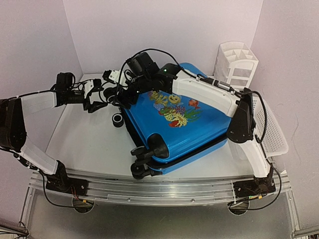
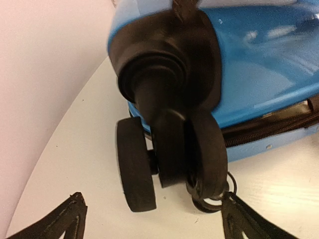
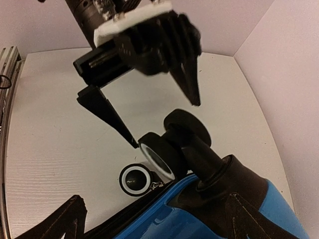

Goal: Open, take out, and arrange the luggage

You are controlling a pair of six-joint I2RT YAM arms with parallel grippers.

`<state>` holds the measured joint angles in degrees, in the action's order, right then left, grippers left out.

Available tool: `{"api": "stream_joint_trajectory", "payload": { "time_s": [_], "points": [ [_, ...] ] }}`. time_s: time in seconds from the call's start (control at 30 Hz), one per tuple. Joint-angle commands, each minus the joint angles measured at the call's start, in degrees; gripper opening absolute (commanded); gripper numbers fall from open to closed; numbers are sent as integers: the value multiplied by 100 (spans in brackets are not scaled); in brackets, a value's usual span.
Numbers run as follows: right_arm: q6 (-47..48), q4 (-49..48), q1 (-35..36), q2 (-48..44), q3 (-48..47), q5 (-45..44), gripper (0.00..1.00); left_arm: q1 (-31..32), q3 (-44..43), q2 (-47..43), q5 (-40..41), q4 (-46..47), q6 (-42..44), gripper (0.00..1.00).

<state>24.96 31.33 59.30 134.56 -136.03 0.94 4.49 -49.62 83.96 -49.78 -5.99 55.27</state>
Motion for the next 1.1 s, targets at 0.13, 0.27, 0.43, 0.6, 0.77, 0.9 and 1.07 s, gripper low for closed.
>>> {"api": "stream_joint_trajectory", "payload": {
  "time_s": [0.13,0.27,0.43,0.6,0.77,0.9,1.07],
  "points": [
    [-344,-280,-81,-204,247,-90,89,34,-768,29,-909,-1627,1162,100],
    [-408,-365,-81,-271,387,-34,89,195,-663,120,-560,-777,201,100],
    [-557,-469,-82,-342,493,-81,88,530,-748,254,-208,-367,-350,100],
    [-905,-680,-75,-508,657,-94,87,567,-807,375,30,-252,-432,89],
    [-1225,-957,-80,-744,944,-401,86,566,-804,360,293,-194,-274,43],
    [-1620,-1035,-80,-937,1101,-700,86,592,-798,231,250,81,-381,9],
    [-2563,-941,-82,-1614,1612,-1815,85,661,-654,14,210,513,-459,0]
  ]
}}
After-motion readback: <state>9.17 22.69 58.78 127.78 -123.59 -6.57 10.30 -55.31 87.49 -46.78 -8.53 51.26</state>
